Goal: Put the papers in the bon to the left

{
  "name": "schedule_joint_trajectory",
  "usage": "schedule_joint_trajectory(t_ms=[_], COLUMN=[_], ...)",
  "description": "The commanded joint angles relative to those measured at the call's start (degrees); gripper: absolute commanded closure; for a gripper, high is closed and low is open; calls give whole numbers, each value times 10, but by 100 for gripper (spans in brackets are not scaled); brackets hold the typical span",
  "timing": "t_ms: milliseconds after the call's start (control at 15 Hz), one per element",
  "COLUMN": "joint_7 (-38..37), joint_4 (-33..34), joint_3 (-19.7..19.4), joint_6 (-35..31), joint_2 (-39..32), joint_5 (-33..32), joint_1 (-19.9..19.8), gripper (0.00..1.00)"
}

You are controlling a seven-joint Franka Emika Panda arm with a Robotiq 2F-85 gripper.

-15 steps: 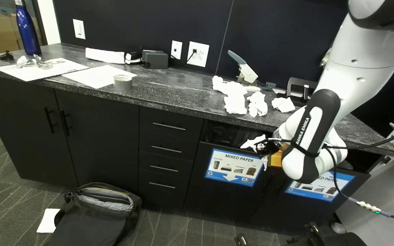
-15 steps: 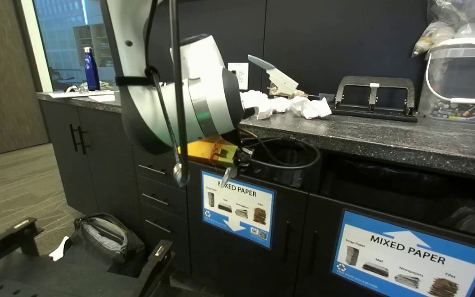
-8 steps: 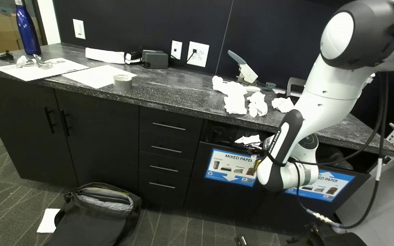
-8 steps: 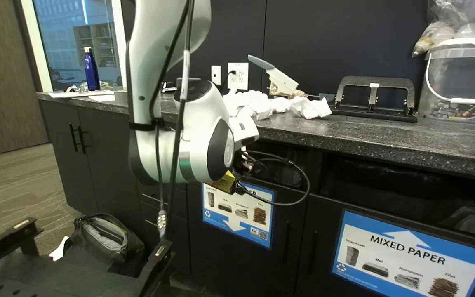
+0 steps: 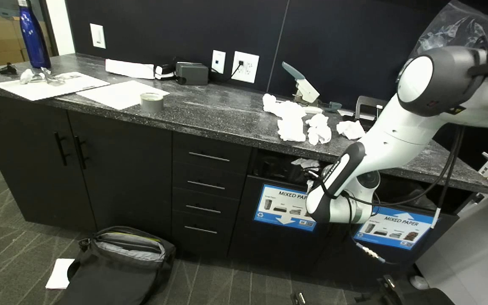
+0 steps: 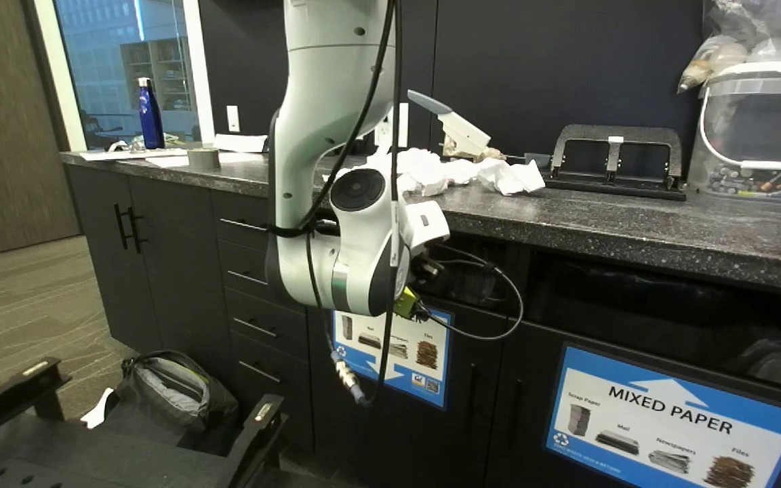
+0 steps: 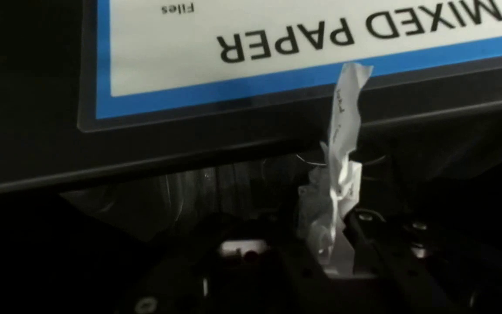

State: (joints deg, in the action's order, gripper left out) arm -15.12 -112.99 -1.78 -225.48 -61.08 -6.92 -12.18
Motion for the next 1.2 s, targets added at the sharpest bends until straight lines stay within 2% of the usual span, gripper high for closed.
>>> schedule_joint_trajectory(t_ms=[0, 67, 133, 267, 467, 667, 733, 867, 1133], joint_7=[26, 37, 45, 53, 62, 73, 78, 97, 124], joint_4=[89, 104, 115, 133, 138, 118, 116, 81, -34], joint_3=[16, 10, 6, 7, 4, -1, -6, -22, -41], joint_6=[-13, -6, 7, 22, 51, 40, 35, 36, 24], joint_2=[-58, -69, -75, -84, -79, -64, -63, -37, 54], joint_5=[2, 6, 7, 9, 9, 15, 19, 43, 83], joint_1=[-19, -15, -13, -15, -15, -11, -8, 5, 26], gripper=[91, 92, 60, 49, 26, 4, 0, 0, 0])
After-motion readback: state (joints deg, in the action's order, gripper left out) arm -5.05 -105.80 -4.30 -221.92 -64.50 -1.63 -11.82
